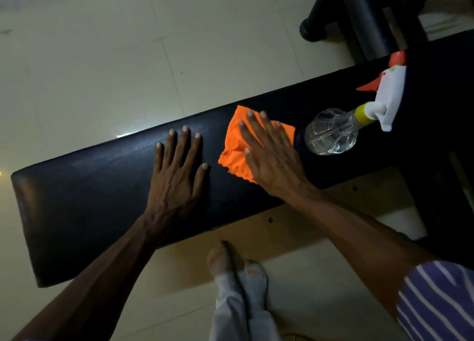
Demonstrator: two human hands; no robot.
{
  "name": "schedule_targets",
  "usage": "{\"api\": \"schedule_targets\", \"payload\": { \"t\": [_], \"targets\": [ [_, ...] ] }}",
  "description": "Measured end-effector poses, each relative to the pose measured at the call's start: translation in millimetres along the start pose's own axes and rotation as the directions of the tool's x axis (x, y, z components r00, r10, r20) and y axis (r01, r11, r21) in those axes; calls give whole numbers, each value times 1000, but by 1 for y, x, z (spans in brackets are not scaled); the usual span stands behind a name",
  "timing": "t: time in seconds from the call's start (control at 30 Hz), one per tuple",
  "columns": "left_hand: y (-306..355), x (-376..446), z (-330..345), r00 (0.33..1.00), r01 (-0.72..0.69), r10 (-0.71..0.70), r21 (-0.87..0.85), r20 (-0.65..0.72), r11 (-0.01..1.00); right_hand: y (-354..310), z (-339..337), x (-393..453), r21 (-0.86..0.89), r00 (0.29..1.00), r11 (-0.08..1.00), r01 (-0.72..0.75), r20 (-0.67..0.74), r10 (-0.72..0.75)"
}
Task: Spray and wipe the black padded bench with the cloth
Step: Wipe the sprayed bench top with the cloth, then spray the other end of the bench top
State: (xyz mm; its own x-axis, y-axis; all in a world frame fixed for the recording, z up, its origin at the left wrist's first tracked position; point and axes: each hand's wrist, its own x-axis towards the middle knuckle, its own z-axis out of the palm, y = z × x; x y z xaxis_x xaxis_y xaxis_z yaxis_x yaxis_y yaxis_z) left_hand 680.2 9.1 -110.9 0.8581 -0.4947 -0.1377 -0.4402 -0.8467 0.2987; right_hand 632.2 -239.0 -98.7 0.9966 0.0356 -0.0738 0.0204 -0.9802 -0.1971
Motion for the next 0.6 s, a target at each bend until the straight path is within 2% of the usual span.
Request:
{"api": "schedule_targets", "payload": {
  "t": [0.07, 0.13, 0.2, 0.27, 0.33, 0.4, 0.5, 0.6],
  "targets": [
    [-1, 1, 0, 1000, -2, 2, -2, 8, 1000, -10, 0, 8, 24, 979, 981, -191, -67, 192],
    [0, 0, -1, 1000, -1, 1, -10, 7, 1000, -39, 6, 5, 62, 950, 956, -286, -114, 292],
    [2, 0, -3, 1000, -2, 3, -21, 14, 1000, -54, 12, -12, 89, 973, 976, -199, -102, 208],
    [5, -1, -5, 1000, 3, -3, -40, 20, 999, -42, 8, -27, 76, 998, 996, -48, -41, 51],
    [13, -2, -10, 1000, 26, -25, -81, 18, 996, -24, -5, -31, 82, 999, 996, 29, 20, -31],
    [28, 1, -16, 999, 53, -53, -147, 0, 988, -13, -19, -31, 196, 997, 981, 5, 74, -20],
    [61, 7, -27, 999, 12, -21, -205, -38, 979, -7, -41, -43, 403, 997, 913, -65, 62, 43],
    [98, 13, -38, 997, -72, 60, -257, -54, 964, 7, -63, -68, 549, 974, 808, -214, 61, 216]
  ]
}}
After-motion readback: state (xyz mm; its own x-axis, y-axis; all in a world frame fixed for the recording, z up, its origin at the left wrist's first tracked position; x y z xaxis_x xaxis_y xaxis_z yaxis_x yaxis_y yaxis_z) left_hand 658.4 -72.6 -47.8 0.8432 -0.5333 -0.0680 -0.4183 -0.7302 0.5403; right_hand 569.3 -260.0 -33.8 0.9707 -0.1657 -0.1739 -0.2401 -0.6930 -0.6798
